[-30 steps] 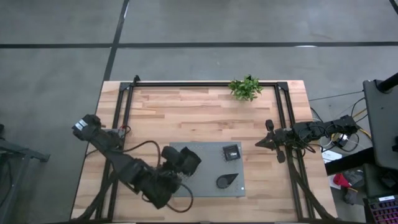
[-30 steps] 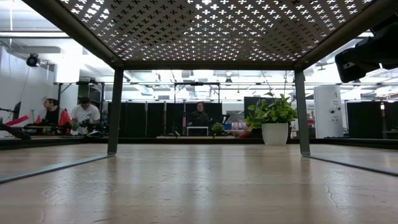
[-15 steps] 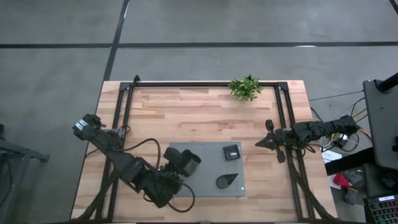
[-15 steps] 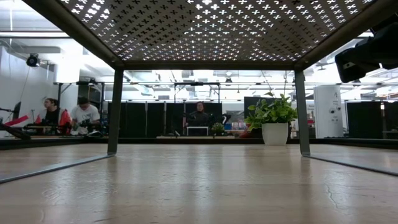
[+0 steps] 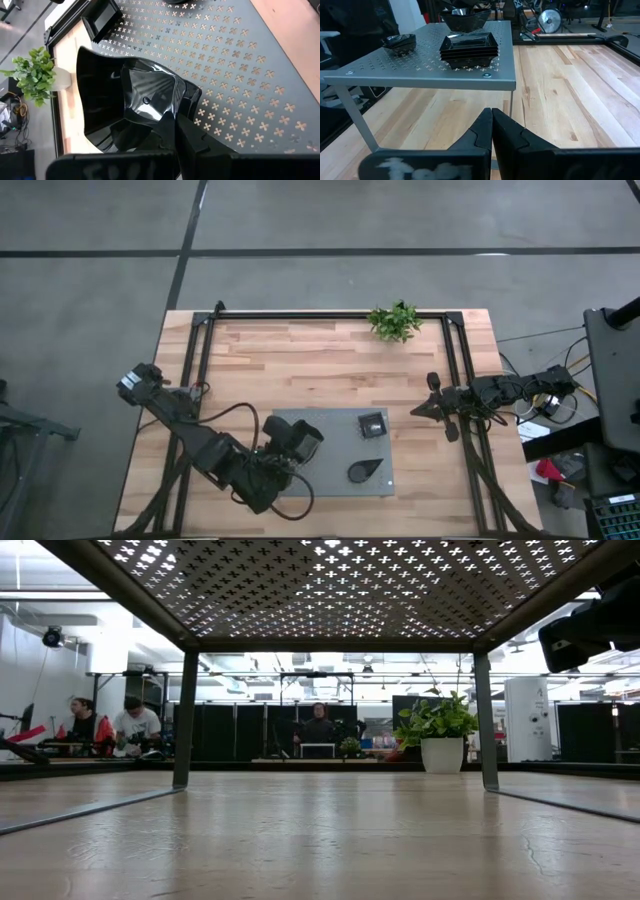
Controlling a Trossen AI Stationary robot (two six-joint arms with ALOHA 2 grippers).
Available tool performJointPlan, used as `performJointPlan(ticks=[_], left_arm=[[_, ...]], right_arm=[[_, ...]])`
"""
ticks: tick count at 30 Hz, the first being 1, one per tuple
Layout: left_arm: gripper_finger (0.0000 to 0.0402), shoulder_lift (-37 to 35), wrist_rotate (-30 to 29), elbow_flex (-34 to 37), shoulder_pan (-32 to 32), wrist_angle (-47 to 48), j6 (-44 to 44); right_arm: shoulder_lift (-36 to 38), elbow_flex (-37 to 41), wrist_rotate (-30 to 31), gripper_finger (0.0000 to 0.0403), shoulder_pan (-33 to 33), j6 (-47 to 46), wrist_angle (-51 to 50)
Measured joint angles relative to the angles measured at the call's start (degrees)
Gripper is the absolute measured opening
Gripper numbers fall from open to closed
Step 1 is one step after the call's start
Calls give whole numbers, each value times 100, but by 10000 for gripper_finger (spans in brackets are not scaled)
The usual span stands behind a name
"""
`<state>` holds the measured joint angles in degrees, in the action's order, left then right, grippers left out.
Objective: Pick & Place Mini shaped plates
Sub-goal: Stack the distorted square plate on top of the distorted square plate on the shelf, then return to Home Position
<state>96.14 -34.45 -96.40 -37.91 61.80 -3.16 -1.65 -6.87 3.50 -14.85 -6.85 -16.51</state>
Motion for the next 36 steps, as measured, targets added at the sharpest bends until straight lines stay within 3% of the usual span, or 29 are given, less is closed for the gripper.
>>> performJointPlan(ticks=[14, 26, 36], left_arm=[[4, 2, -14, 0, 0, 185, -210], [89, 7, -81, -58, 2, 182, -277], [79, 7, -104, -210, -2, 193, -1031]], right_arm=[[0, 0, -2, 8, 2, 0, 0], [0, 0, -1, 8, 1, 0, -1], [-2, 0, 0, 8, 1, 0, 0]])
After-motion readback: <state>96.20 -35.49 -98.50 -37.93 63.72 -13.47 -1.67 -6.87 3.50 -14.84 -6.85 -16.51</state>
